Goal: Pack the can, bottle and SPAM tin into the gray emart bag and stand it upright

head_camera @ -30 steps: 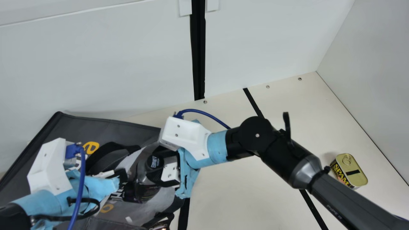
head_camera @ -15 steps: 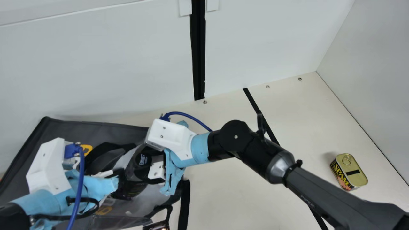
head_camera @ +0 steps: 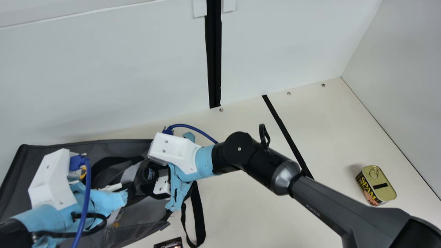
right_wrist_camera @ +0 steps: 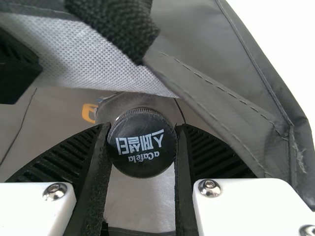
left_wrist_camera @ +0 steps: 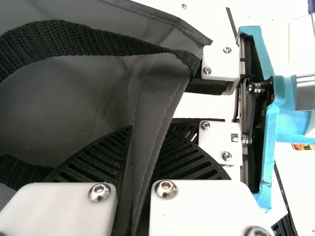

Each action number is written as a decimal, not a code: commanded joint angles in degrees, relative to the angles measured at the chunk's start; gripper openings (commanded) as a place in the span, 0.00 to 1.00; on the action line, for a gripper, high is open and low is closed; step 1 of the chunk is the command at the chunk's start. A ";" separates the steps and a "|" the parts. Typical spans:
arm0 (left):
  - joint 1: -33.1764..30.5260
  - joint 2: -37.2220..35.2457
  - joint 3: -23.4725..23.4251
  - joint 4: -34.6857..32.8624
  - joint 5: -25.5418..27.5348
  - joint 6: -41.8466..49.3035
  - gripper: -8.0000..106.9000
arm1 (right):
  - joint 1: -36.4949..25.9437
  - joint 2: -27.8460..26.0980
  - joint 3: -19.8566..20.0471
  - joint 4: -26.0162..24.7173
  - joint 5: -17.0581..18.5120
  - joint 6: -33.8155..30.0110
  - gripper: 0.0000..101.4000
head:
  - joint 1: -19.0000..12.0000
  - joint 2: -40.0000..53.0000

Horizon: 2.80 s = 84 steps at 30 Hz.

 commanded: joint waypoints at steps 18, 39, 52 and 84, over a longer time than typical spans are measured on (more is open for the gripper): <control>0.00 0.00 0.00 0.00 0.00 0.00 0.00 | -2.17 -0.39 0.28 -1.37 2.19 -0.71 0.79 | -1.30 -0.14; 0.00 0.00 0.00 0.00 0.00 0.00 0.00 | -8.60 -5.86 3.49 -3.03 8.10 -1.55 0.94 | -1.30 -0.14; 0.00 0.00 0.00 0.00 0.00 0.00 0.00 | -15.83 -8.80 1.55 -3.52 14.60 -2.76 0.94 | -1.30 -0.14; 0.00 0.00 0.00 0.00 0.00 0.00 0.00 | -30.01 -21.02 4.05 -15.31 10.40 10.28 0.94 | -1.30 -0.14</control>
